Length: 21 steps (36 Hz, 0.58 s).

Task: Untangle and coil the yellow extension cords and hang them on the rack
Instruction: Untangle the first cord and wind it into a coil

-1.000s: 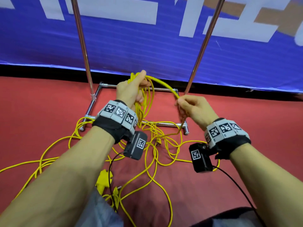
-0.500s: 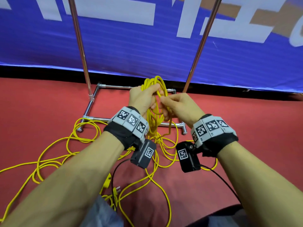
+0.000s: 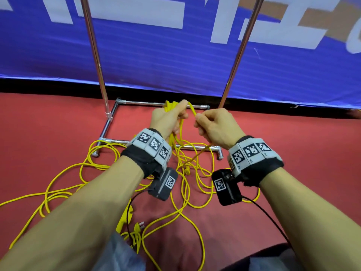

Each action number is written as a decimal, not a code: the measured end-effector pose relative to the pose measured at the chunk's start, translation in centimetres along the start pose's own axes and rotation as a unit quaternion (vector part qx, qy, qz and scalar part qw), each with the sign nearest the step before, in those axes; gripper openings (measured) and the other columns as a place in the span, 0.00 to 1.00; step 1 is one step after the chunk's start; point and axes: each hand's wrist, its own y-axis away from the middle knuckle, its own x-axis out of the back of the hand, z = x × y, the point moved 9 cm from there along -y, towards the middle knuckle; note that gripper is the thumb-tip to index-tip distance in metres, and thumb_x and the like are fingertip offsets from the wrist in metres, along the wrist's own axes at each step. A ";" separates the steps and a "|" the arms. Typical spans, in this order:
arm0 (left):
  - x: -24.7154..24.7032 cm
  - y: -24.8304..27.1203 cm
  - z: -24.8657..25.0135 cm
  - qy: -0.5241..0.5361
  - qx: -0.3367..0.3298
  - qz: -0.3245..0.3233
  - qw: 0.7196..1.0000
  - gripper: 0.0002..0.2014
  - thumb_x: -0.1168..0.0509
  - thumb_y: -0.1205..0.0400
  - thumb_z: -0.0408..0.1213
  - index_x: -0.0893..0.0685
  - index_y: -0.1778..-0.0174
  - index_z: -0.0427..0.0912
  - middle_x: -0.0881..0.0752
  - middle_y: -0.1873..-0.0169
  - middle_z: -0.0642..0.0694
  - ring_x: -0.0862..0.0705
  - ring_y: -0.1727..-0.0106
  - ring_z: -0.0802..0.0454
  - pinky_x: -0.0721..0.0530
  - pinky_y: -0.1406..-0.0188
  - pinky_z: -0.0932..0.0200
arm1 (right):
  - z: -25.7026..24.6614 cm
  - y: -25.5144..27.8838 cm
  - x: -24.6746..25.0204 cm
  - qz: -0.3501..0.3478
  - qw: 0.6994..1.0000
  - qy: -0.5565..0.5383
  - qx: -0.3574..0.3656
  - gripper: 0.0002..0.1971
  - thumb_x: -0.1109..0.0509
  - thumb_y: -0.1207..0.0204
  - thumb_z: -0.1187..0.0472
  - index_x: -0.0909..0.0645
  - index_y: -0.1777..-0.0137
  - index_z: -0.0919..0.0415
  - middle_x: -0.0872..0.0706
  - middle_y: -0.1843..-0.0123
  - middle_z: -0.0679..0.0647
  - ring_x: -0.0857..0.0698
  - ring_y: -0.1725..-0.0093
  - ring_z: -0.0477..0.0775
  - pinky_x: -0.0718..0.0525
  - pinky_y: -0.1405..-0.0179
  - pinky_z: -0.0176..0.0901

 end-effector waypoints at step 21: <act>1.4 -1.0 0.7 0.078 -0.013 0.069 0.995 0.11 0.31 0.23 0.25 0.21 0.72 0.31 0.20 0.68 0.34 0.35 0.90 0.55 0.39 0.87 0.68 | 2.9 3.3 -2.2 -0.201 0.969 -0.091 -0.111 0.13 0.39 0.15 0.67 0.21 0.62 0.66 0.16 0.67 0.60 0.19 0.75 0.51 0.23 0.77 0.33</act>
